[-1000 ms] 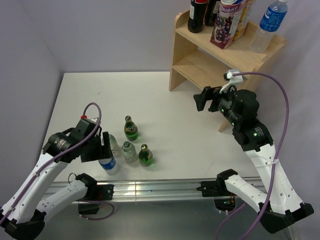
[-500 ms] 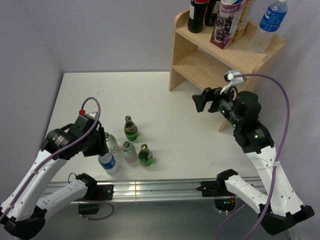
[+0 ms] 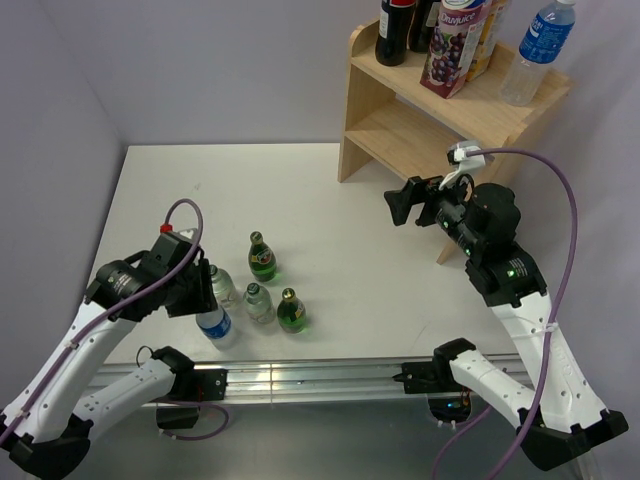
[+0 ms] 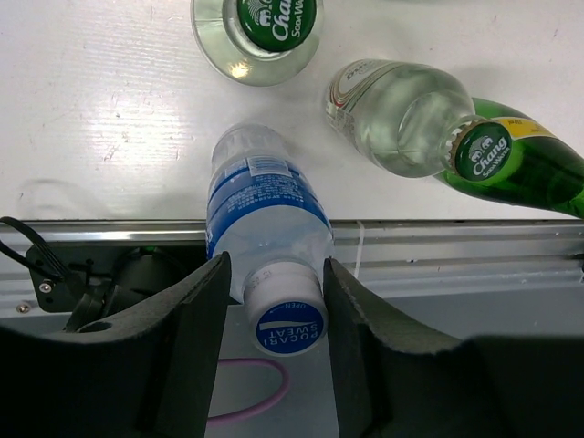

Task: Place and organize the beverage onto the shelf
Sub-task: Pick up the drink from the center of the board.

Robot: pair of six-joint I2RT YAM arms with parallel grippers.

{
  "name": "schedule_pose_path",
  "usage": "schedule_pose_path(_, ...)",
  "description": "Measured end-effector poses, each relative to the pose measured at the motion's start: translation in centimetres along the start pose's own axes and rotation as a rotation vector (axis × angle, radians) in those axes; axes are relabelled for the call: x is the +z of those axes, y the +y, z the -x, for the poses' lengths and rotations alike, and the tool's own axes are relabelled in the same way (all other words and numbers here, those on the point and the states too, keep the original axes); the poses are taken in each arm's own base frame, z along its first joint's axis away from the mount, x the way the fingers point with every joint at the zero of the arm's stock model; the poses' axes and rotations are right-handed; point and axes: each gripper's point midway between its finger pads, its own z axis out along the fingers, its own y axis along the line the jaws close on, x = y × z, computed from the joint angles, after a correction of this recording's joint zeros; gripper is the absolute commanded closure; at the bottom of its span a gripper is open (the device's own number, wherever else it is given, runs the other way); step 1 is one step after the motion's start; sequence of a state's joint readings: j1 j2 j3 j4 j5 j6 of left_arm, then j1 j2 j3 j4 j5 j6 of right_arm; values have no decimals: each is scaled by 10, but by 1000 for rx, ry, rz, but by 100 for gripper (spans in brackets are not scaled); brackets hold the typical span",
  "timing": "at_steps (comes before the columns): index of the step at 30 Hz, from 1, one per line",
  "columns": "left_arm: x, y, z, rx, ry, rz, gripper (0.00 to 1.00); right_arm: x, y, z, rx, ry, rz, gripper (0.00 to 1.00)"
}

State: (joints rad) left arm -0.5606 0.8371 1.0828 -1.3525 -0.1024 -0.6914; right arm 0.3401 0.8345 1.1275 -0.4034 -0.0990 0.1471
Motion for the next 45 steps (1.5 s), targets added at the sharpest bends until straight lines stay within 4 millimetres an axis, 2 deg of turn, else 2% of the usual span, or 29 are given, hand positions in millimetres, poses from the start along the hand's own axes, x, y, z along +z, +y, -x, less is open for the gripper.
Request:
schedule_pose_path(4,0,0,1,2,-3,0,59,1,-1,-3,-4,7,-1,0)
schedule_pose_path(7,0,2,2,13,-13,5,71,0,-1,-3,-9,6,-2,0)
schedule_pose_path(8,0,2,2,15,-14,7,84,0,-1,-3,-10,6,-2,0)
schedule_pose_path(11,0,2,3,17,-15,9,100,0,-1,-3,-11,5,-2,0)
schedule_pose_path(17,-6,1,6,20,-6,19,100,2,6,-7,-10,3,43,0)
schedule_pose_path(22,-35,-10,24,21,-76,-40,100,2,29,-8,6,-3,174,0)
schedule_pose_path(26,-55,-20,36,32,-134,-103,100,-1,49,1,14,-29,284,0)
schedule_pose_path(32,-57,-23,31,56,-115,-122,100,3,69,3,32,-21,407,0)
schedule_pose_path(39,-64,-22,29,69,-123,-134,100,9,96,-3,63,22,580,5)
schedule_pose_path(45,-105,-34,48,75,-233,-223,100,4,141,-16,56,69,768,6)
